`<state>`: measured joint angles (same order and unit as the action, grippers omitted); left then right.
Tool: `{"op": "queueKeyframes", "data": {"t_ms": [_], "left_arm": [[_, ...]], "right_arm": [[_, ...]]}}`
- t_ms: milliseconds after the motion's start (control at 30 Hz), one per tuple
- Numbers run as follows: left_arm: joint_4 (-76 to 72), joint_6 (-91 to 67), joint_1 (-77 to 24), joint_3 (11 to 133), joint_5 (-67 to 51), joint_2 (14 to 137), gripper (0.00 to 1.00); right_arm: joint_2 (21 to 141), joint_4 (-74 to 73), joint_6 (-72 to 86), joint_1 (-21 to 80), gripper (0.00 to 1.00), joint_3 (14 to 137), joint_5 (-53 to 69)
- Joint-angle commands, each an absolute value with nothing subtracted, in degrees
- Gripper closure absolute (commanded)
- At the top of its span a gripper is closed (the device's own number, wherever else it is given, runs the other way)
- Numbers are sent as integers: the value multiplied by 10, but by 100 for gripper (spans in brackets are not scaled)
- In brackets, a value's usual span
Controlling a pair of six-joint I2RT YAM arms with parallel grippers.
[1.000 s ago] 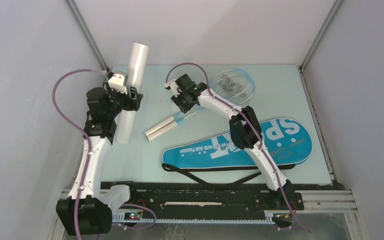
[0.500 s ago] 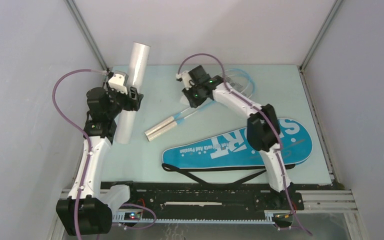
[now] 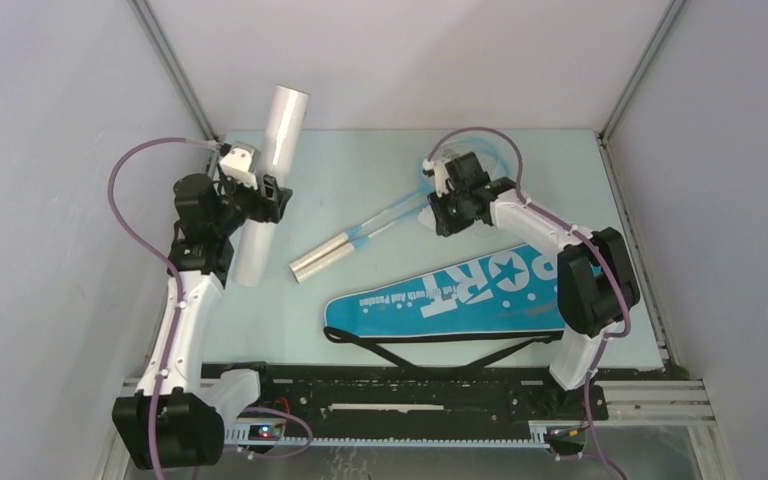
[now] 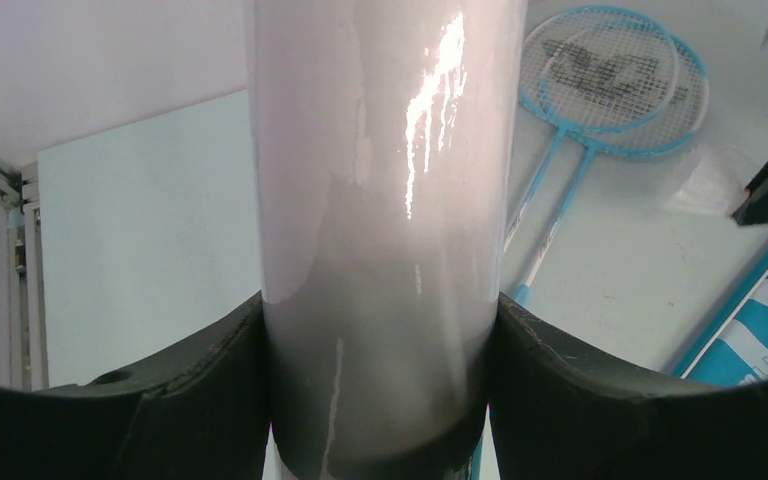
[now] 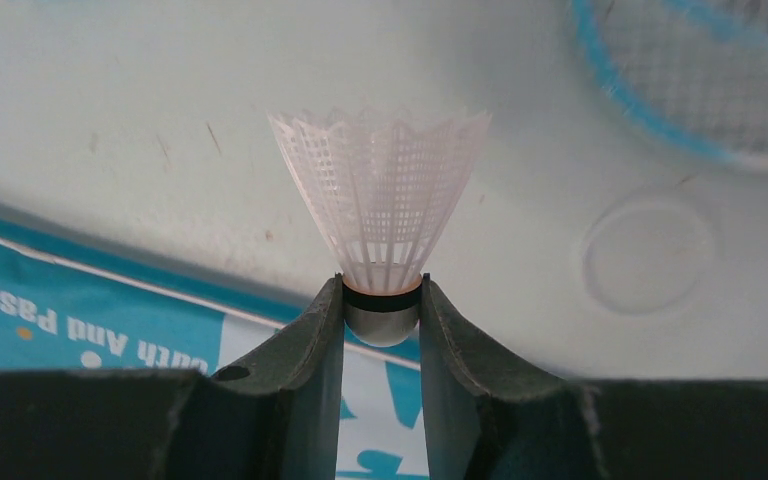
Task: Pack up the badminton gear
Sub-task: Place the shuttlecock at the center of the board, then pick up the shuttlecock at the center of the board.
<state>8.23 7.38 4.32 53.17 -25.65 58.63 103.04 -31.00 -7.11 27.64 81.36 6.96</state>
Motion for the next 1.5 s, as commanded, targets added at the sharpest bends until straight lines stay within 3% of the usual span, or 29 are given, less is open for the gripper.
{"op": "queueKeyframes", "data": {"t_ms": [0,400,767,1300,1400,1467], "left_arm": [[36,74,48,540,-302,580,78],[35,100,39,520,-400,568,78],[35,117,27,515,-411,558,77],[37,134,20,507,-420,544,77],[40,138,20,506,-419,543,77],[41,138,20,506,-417,542,77]], "right_arm": [[995,-251,-8,280,74,747,83],[1013,-206,79,292,68,690,56],[1032,-200,92,324,57,689,39],[1043,-209,89,345,54,700,59],[1027,-203,68,349,48,700,72],[1013,-202,46,350,37,700,84]]}}
